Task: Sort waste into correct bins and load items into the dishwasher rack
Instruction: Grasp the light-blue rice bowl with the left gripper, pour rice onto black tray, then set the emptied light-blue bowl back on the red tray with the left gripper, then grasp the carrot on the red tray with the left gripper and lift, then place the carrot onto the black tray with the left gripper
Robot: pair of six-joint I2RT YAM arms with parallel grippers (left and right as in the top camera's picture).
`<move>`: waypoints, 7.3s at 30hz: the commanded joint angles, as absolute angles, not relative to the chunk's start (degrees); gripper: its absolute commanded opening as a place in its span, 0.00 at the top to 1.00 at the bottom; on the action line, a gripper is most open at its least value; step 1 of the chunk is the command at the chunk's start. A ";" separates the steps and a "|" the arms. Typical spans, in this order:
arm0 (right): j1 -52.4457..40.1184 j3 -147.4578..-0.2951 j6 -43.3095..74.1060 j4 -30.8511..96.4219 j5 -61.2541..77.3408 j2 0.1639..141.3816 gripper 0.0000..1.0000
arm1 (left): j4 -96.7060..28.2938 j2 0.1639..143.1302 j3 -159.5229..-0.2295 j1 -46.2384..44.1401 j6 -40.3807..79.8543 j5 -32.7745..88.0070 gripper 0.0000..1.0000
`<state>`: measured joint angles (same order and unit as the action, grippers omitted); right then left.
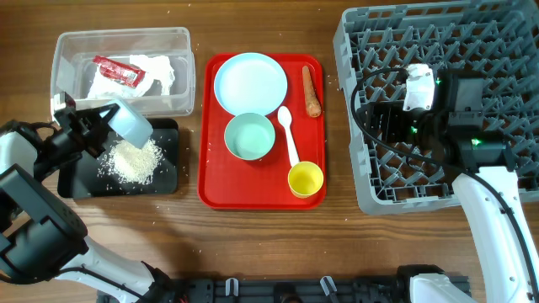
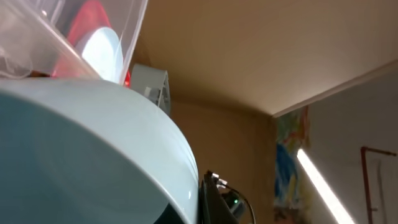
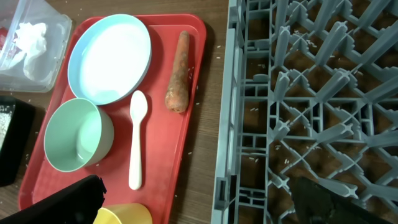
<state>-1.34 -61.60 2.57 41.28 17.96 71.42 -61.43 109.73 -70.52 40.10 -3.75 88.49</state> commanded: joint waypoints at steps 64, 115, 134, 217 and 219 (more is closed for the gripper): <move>-1.08 -62.30 6.76 38.37 15.84 71.79 0.00 | -50.39 102.19 -104.05 -28.34 13.89 6.68 0.26; 6.35 -62.28 16.47 47.42 8.29 68.49 0.00 | -59.40 126.08 -133.16 -29.89 22.52 2.33 0.69; 6.35 -62.28 16.49 47.44 8.29 68.55 0.00 | -52.07 148.94 -133.14 -33.28 18.22 1.83 0.37; 6.35 -62.24 17.06 48.05 7.44 70.04 0.00 | -67.75 115.26 -102.74 -28.95 2.61 10.02 0.26; 6.35 -62.24 16.60 48.05 7.42 70.04 0.00 | -68.49 117.69 -102.74 -33.67 -1.15 10.04 0.25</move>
<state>6.17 -61.63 17.30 48.05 8.47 69.87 -67.68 114.04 -102.61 -28.49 7.40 9.69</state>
